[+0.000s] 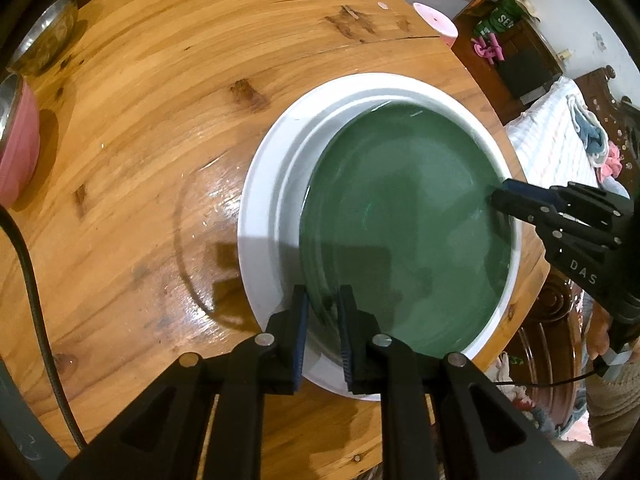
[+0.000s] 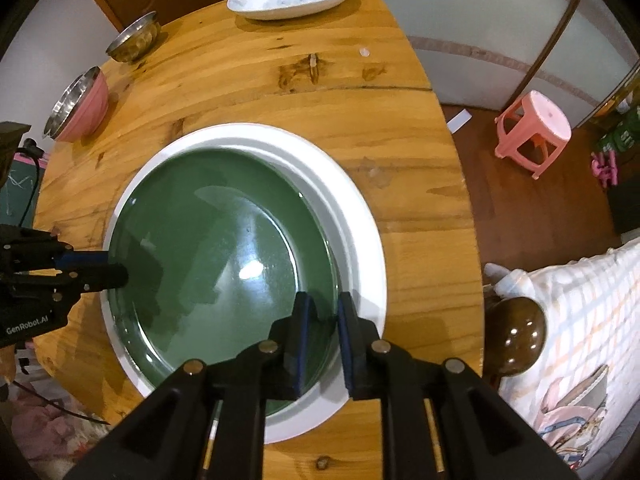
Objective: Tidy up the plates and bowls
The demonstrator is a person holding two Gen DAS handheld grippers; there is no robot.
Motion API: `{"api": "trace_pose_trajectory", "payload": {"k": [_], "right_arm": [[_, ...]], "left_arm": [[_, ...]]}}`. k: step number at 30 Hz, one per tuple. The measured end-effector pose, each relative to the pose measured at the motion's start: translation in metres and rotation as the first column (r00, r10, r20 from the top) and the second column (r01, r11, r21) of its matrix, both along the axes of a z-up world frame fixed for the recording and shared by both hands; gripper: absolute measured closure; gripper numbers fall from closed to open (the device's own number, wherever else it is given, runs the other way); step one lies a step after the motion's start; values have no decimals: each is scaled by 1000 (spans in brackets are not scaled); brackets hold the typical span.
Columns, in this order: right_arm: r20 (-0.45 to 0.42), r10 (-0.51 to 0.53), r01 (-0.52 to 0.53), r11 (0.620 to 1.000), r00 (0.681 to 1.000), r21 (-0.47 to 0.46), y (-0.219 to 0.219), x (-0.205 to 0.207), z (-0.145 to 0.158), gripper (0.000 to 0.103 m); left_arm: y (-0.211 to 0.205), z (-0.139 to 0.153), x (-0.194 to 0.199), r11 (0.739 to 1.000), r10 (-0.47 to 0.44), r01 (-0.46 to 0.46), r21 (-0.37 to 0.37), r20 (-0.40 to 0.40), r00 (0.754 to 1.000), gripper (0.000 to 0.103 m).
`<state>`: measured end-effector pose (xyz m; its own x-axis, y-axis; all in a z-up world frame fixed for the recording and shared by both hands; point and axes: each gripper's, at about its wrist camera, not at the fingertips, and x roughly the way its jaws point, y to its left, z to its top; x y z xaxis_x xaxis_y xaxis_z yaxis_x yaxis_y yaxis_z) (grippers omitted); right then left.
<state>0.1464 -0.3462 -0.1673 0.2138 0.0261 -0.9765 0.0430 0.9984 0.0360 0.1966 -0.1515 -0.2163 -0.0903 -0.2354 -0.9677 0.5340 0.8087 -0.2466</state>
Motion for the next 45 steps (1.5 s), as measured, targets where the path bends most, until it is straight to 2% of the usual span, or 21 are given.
{"api": "trace_pose_trajectory", "payload": {"k": [3,8,10,11,18,20,22,25,28,31,35,37,39,45], "right_arm": [[20,15,-15,1000,1000,-7,3,0,5,85],[33,34,-34,999,999,-6,8,1,8,84],[38,35,-35,999,999,-1,9,0,8,84],[39,36,-36,999,999,1,9,0,9,84],[62,26,-27,1000,998,16,9,-6,19,84],[70,27,-28,999,997,23,10,-8,24,84],[78,30,-33,999,997,36,11,-10,30,84],[92,41,-45,998,995,39,16,-14,42,84],[118,48,-54,997,992,53,20,-18,59,84],[149,54,-64,996,987,64,22,-22,76,84],[216,70,-87,993,974,74,23,-27,107,84],[252,74,-95,993,965,72,24,-28,124,77],[290,76,-99,993,954,67,24,-27,139,65],[381,92,-128,989,920,71,23,-20,183,64]], "left_arm": [[-2,7,0,1000,-4,3,5,43,999,74],[-2,13,3,1000,-4,2,18,70,998,70],[0,15,3,999,4,-7,37,89,996,54],[2,16,4,999,8,-13,43,105,994,50],[10,35,4,999,31,-37,31,160,987,47],[11,46,1,999,26,-32,24,192,981,44],[11,57,-5,1000,24,-27,11,217,976,36],[12,74,-12,1000,14,-9,-20,246,969,33],[10,91,-23,999,7,3,-36,286,958,30],[13,117,-27,998,20,3,-64,347,938,23],[17,147,-30,995,47,-7,-98,411,910,19],[20,162,-30,993,66,-17,-114,438,897,14],[21,171,-28,993,76,-26,-114,458,886,13],[17,200,-19,995,81,-39,-92,519,851,13]]}}
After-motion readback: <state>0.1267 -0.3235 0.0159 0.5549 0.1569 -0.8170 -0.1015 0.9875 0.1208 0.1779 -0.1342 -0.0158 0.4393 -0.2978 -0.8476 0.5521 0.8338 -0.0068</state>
